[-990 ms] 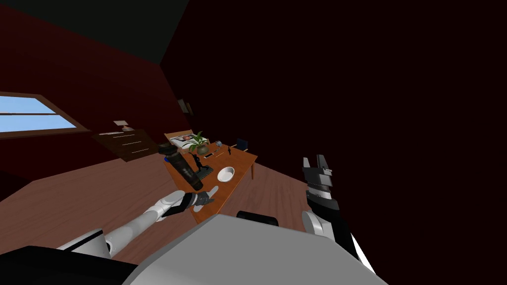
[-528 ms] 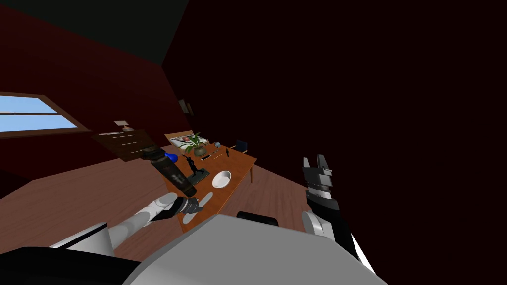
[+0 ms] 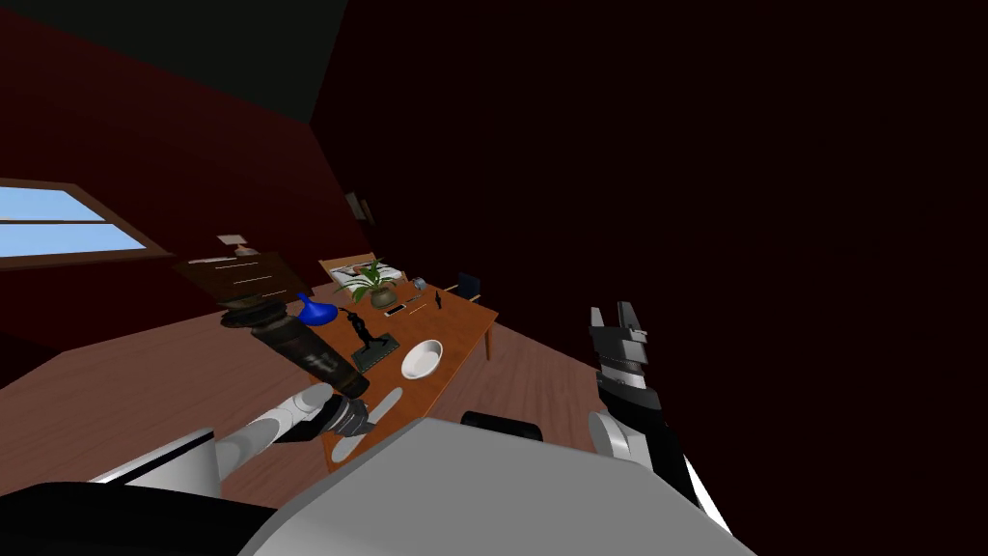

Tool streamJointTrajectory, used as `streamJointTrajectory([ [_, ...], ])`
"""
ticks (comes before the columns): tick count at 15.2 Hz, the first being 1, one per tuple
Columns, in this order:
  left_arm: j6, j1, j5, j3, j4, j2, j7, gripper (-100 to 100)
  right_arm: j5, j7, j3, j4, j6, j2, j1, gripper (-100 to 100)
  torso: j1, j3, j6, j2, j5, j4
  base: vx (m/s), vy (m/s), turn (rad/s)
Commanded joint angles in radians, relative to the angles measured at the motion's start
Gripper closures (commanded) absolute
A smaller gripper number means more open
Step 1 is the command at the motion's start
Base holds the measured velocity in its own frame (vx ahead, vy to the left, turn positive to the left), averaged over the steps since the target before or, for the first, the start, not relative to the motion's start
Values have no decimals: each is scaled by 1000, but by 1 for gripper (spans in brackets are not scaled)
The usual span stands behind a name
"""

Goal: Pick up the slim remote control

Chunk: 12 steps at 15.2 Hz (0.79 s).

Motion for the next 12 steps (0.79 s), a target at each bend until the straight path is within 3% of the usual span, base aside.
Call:
streamJointTrajectory([
  [1, 0, 0, 0, 0, 0, 0, 0, -100, 0, 0, 0, 0, 0, 0, 0, 0, 0, 0, 0, 0, 0, 0, 55, -29, 14],
  [2, 29, 5, 7, -7, 18, -31, -15, -100, 0, 0, 0, 0, 0, 0, 0, 0, 0, 1, 0, 1, 0, 0, 23, 12, -48],
  [5, 60, 11, 17, -11, 31, -61, -30, -100, 0, 0, 0, 0, 0, 0, 0, 0, 6, 3, 0, 5, 1, 1, 1, 54, -68],
  [6, 36, -5, 16, -6, 53, -55, -40, -100, 0, 0, 0, 0, 0, 0, 0, 0, 7, 3, 0, 6, 2, 1, -4, 41, -22],
  [7, 39, -5, 17, -6, 57, -58, -45, 100, 0, 0, 0, 0, 0, 0, 0, 0, 7, 4, 0, 6, 1, 1, -1, 15, -3],
  [11, 38, -5, 18, -6, 56, -58, -45, 100, 0, 0, 0, 0, 0, 0, 0, 0, 5, 3, 0, 6, 1, 1, 0, 1, 1],
  [12, 48, 9, 13, -10, 26, -49, -24, 100, 0, 0, 0, 0, 0, 0, 0, 0, 5, 3, 0, 6, 1, 1, -1, -5, 19],
])
